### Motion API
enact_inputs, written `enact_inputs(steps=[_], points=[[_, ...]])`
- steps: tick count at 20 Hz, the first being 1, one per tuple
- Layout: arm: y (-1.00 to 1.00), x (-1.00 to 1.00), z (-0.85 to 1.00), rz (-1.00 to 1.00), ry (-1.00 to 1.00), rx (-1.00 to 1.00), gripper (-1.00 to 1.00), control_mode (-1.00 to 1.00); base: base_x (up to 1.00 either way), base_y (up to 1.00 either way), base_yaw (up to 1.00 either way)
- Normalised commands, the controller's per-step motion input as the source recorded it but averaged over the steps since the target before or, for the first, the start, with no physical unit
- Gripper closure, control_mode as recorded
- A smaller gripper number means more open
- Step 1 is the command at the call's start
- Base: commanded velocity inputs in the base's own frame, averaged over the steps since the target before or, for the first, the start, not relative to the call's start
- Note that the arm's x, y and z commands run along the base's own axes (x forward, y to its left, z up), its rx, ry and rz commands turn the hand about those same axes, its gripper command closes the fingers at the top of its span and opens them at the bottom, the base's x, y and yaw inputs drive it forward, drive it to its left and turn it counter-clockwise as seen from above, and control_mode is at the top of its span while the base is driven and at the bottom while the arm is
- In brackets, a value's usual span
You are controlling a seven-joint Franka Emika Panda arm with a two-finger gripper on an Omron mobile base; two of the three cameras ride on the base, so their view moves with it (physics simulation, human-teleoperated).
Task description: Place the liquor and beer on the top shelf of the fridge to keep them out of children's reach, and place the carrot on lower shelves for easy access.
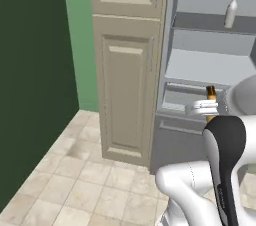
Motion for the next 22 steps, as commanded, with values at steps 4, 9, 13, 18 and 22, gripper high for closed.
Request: enact_inputs(steps=[4, 9, 13, 18, 22], points=[[0.0, 0.0, 0.0, 0.0, 0.0, 0.0, 1.0, 1.0, 0.38, 0.0, -0.44], [0.0, 0.0, 0.0, 0.0, 0.0, 0.0, 1.0, 1.0, 0.5, 0.0, -0.38], [0.0, 0.0, 0.0, 0.0, 0.0, 0.0, 1.0, 1.0, 0.55, 0.0, -0.36], [0.0, 0.0, 0.0, 0.0, 0.0, 0.0, 1.0, 1.0, 0.61, 0.0, -0.34], [0.0, 0.0, 0.0, 0.0, 0.0, 0.0, 1.0, 1.0, 0.59, 0.0, -0.3]])
